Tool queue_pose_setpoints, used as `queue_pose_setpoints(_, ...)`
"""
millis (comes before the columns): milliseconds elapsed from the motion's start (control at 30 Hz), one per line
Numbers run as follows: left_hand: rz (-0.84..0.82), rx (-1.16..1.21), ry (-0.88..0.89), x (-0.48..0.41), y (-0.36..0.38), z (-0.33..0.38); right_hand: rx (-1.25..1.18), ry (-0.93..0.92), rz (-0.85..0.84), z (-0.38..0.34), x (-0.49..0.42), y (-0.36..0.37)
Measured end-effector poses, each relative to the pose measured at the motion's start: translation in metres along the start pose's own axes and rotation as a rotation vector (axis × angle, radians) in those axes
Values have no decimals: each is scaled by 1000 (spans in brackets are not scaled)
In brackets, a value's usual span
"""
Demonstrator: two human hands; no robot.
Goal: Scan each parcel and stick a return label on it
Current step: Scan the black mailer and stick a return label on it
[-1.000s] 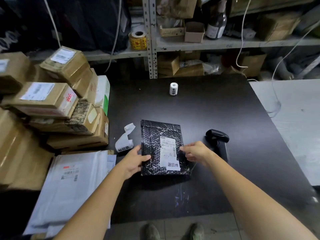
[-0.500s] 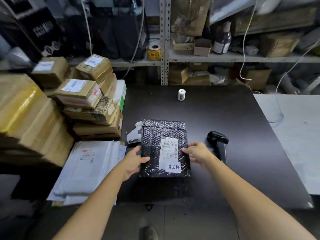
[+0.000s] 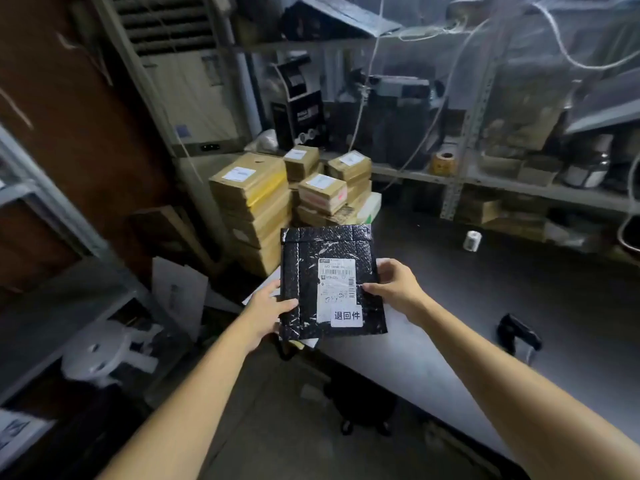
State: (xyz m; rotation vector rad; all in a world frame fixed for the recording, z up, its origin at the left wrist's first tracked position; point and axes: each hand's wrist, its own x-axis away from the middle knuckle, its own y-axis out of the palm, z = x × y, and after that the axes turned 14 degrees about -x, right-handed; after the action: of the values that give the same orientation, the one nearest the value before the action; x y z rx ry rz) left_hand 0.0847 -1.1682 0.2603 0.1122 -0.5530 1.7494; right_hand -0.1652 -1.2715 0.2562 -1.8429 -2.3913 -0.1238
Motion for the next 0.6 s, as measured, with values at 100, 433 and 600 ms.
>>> queue_pose_setpoints(100, 116, 47, -32, 43, -54, -9, 35, -33, -136, -22, 9, 61)
queue_pose_setpoints(433, 564, 128, -122, 191, -248, -124, 24, 25, -505, -31, 80, 318)
queue_pose_setpoints(600, 725, 154, -220, 268, -350, -219, 125, 87, -660, -6, 138, 473)
